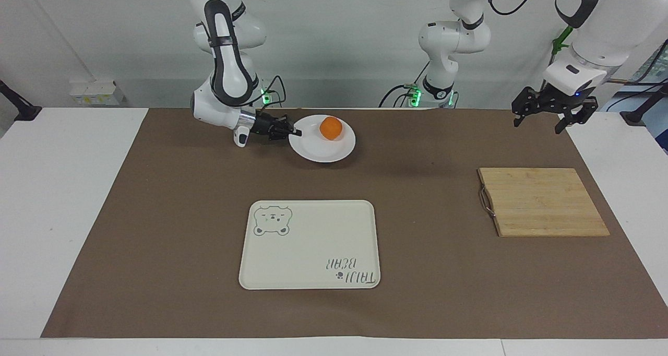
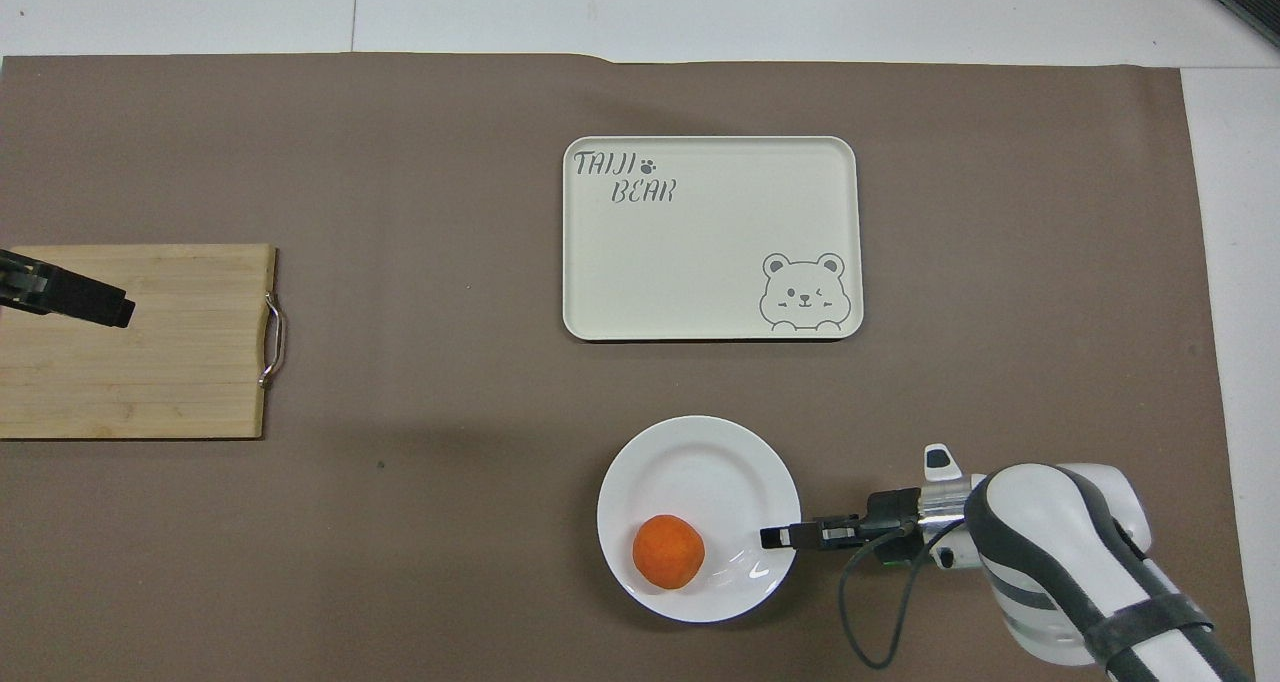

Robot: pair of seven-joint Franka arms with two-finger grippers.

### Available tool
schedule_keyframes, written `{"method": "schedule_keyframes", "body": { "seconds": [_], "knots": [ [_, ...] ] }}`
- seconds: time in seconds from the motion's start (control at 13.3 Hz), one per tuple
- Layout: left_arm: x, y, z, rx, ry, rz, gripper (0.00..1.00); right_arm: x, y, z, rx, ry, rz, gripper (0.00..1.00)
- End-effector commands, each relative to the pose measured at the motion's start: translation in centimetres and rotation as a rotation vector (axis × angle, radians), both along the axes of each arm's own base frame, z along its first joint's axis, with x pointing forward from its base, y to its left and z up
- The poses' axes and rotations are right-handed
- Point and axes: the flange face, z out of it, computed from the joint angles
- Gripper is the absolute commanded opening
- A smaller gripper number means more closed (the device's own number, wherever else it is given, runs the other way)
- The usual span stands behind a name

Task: Place orange and plate with both arms
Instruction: 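Lift the plate with the right gripper and carry it onto the tray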

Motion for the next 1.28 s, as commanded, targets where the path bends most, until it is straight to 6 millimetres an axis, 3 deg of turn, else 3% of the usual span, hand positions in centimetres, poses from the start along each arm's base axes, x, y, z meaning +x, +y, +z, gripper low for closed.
{"method": "schedule_keyframes", "body": {
  "seconds": [0.0,0.38,0.6,1.05,1.2],
  "knots": [
    [-1.4,-0.1,-0.1,-0.017,0.015,0.009,1.00,1.7,0.5,2.5,0.037,0.031,-0.040,0.00],
    [-1.4,0.2,0.1,-0.034,0.008,0.015,1.00,5.7,1.3,7.8,-0.012,0.055,-0.052,0.00],
    [-1.2,0.0,0.1,-0.038,0.006,0.012,1.00,10.0,1.6,8.8,-0.052,0.071,-0.066,0.00],
    [-1.3,-0.3,0.3,-0.041,0.007,0.009,1.00,18.3,0.0,11.3,-0.114,0.117,-0.137,0.00],
    [-1.4,-0.3,0.4,-0.042,0.004,0.009,1.00,20.9,-0.6,10.7,-0.109,0.120,-0.149,0.00]
  ]
}}
